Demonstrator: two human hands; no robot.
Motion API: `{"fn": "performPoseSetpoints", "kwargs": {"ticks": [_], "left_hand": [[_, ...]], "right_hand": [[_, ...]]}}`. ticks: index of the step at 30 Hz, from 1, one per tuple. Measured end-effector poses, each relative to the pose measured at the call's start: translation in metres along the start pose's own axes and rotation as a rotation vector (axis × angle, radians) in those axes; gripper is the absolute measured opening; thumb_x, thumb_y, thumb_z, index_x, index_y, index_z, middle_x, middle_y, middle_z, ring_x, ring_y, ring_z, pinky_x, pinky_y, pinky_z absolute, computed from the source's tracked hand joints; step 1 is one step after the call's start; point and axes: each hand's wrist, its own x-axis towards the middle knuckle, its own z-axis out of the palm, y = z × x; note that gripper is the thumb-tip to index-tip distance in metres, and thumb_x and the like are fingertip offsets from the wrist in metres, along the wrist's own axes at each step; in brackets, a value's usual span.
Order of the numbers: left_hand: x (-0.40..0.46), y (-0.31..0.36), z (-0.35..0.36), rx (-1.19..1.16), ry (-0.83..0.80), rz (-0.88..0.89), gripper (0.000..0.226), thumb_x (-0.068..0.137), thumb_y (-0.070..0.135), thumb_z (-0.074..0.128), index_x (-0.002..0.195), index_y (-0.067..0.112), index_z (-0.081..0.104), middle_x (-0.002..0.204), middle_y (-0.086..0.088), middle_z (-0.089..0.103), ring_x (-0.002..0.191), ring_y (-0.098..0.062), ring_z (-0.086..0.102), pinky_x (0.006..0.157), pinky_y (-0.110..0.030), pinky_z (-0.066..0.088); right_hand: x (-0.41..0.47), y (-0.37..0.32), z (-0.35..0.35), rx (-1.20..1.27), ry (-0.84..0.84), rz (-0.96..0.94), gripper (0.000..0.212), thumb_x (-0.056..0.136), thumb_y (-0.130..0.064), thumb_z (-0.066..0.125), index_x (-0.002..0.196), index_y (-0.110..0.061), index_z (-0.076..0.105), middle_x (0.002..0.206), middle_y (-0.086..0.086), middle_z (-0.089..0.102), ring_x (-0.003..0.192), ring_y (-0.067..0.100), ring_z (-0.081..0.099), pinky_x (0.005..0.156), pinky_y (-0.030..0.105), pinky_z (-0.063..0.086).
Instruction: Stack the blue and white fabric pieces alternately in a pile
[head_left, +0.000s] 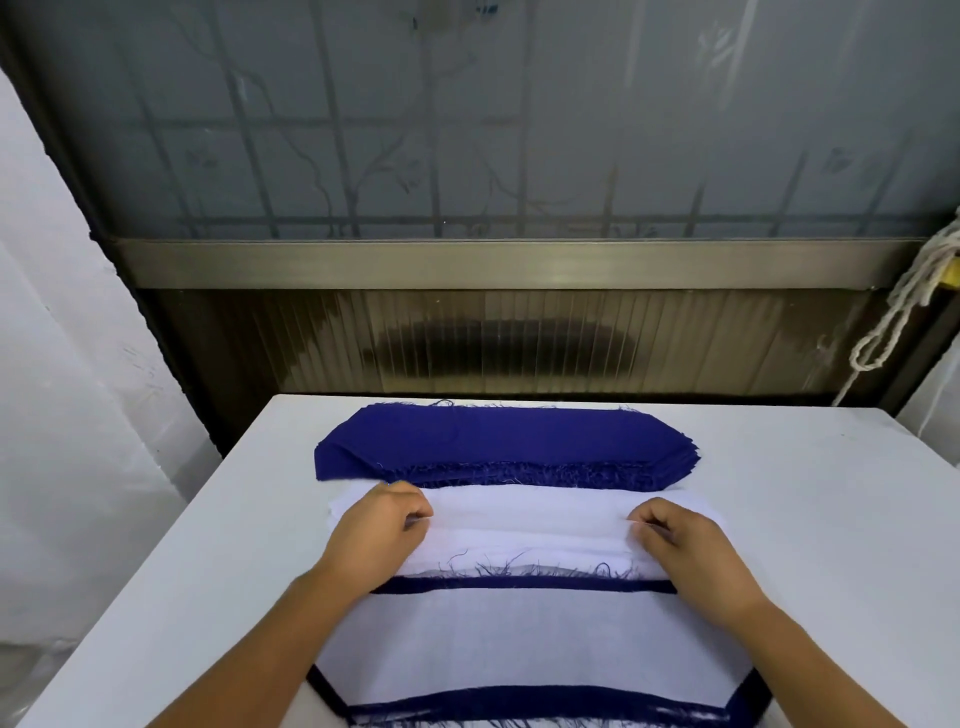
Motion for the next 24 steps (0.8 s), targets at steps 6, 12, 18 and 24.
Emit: {"fn": "performPoseSetpoints", "kwargs": {"ticks": [6, 12, 18, 24], "left_hand": [[-0.012, 0.006, -0.028, 0.036, 0.080, 0.058, 0.013, 0.090, 0.016, 0.066, 0.099, 0.021, 0.075, 0.099, 0.017, 0.061, 0.094, -0.004, 0.055, 0.082, -0.023, 0.048], [-0.047, 0.013, -0.077, -0.208, -0.192, -0.022, 0.012, 0.088, 0.029, 0.069, 0.087, 0.040, 0.072, 0.092, 0.021, 0.066, 0.087, 0.001, 0.063, 0.070, -0.013, 0.049], [-0.051, 0.020, -0.088, -0.219, -0.487, -0.080, 0.004, 0.084, 0.036, 0.069, 0.084, 0.033, 0.070, 0.087, 0.011, 0.069, 0.082, -0.010, 0.065, 0.079, -0.035, 0.052], [-0.062, 0.028, -0.078, -0.166, 0.115, 0.053, 0.024, 0.086, 0.015, 0.072, 0.078, 0.037, 0.067, 0.086, 0.016, 0.065, 0.080, -0.008, 0.062, 0.065, -0.011, 0.044]], "right_hand": [[-0.013, -0.022, -0.015, -0.040, 0.001, -0.029, 0.017, 0.096, -0.024, 0.057, 0.081, -0.029, 0.061, 0.083, -0.014, 0.065, 0.083, -0.005, 0.059, 0.068, 0.009, 0.042], [-0.047, -0.042, -0.050, 0.102, -0.187, -0.078, 0.012, 0.094, -0.025, 0.061, 0.082, -0.025, 0.064, 0.074, -0.008, 0.063, 0.061, 0.001, 0.051, 0.058, 0.011, 0.037], [-0.047, -0.044, -0.055, -0.012, -0.418, 0.090, 0.015, 0.092, -0.021, 0.062, 0.079, -0.024, 0.068, 0.074, -0.004, 0.064, 0.066, 0.012, 0.051, 0.066, 0.029, 0.040], [-0.059, -0.051, -0.044, -0.157, 0.201, -0.234, 0.015, 0.092, -0.020, 0.059, 0.085, -0.032, 0.063, 0.087, -0.023, 0.065, 0.075, -0.005, 0.059, 0.065, 0.008, 0.041]]}}
